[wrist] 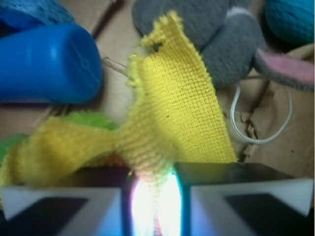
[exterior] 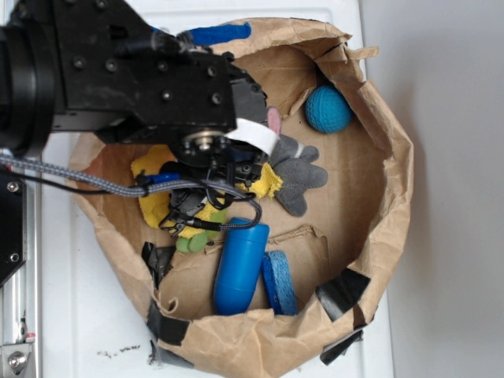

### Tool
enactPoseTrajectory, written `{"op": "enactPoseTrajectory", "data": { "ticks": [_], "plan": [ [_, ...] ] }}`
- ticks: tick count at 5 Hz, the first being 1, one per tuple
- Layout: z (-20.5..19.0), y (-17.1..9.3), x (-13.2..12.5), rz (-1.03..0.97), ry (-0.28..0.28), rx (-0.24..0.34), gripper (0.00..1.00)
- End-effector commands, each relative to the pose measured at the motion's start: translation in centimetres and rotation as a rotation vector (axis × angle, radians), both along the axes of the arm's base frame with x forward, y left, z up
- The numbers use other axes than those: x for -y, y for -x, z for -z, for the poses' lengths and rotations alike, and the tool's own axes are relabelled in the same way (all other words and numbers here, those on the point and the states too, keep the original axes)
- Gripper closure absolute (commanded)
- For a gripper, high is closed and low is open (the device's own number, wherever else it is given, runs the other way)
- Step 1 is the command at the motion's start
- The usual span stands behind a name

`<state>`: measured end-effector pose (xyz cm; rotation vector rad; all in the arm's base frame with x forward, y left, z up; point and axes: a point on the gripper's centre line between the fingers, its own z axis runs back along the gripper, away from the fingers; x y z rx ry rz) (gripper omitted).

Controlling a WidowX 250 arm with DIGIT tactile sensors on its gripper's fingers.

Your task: Grab the yellow cloth.

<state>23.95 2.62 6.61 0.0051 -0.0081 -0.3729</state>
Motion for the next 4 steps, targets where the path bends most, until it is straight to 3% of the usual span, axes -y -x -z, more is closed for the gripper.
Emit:
{"op": "enactPoseTrajectory", "data": {
  "ticks": [1, 3, 4],
  "plan": [
    [-4.3, -0.6, 0.9, -0.041, 0.022, 0.056, 1.00],
    [-14.3, 0.2, 0.9, -0.281, -0.045, 0.075, 1.00],
    [-15.9, 0.5, 1.6, -0.306, -0.108, 0.069, 1.00]
  ]
}}
